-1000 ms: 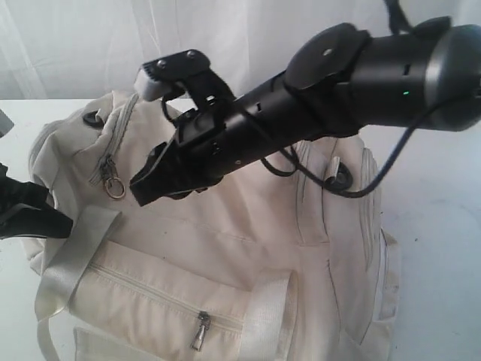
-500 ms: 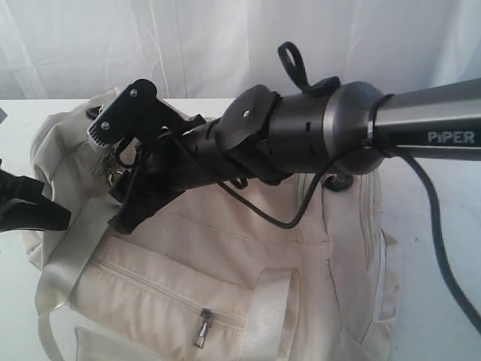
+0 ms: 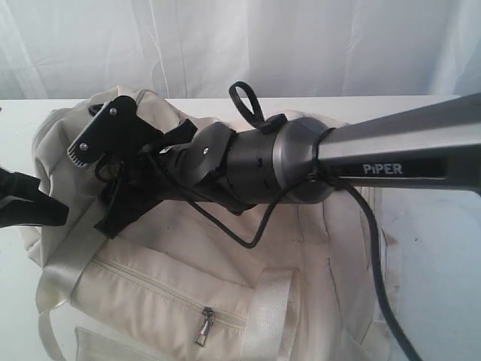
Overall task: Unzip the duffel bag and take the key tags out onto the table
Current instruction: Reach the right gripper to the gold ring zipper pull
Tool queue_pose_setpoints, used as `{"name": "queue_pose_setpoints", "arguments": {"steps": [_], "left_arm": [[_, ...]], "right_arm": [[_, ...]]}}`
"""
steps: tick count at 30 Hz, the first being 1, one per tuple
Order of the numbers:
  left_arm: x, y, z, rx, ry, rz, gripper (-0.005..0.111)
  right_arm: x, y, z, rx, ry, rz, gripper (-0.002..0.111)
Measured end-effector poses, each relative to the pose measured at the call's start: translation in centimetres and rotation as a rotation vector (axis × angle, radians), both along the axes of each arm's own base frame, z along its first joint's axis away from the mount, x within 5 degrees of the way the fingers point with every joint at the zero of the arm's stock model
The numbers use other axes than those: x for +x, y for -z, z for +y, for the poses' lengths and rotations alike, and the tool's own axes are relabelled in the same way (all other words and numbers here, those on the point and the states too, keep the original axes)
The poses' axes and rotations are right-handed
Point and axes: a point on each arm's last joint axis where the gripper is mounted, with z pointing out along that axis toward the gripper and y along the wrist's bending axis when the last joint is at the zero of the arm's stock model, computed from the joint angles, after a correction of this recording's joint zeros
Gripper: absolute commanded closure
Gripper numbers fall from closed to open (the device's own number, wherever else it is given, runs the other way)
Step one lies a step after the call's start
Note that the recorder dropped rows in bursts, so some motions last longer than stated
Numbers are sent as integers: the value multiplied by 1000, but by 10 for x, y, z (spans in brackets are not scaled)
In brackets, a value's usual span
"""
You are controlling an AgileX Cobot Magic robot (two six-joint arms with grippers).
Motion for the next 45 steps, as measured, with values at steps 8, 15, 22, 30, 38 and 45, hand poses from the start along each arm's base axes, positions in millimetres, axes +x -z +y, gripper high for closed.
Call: {"name": "queue_pose_setpoints", "arguments": {"steps": [8, 15, 22, 30, 38, 45], "left_arm": [[0, 0, 0, 0, 0, -2, 107], [0, -1, 0, -6, -3, -4, 107], [0, -1, 0, -6, -3, -4, 107], [0, -1, 0, -7, -3, -4, 107], [0, -1, 0, -7, -3, -4, 107], [0, -1, 0, -7, -3, -4, 107]], "right_arm": [[6, 7, 3, 13, 50, 4, 54], [5, 8, 3, 16, 50, 18, 75], [7, 6, 1, 17, 43, 31, 95], [11, -11, -6, 46, 43, 32, 96], [17, -14, -14, 65, 42, 124, 103], [23, -37, -37, 92, -47, 372, 108]]}}
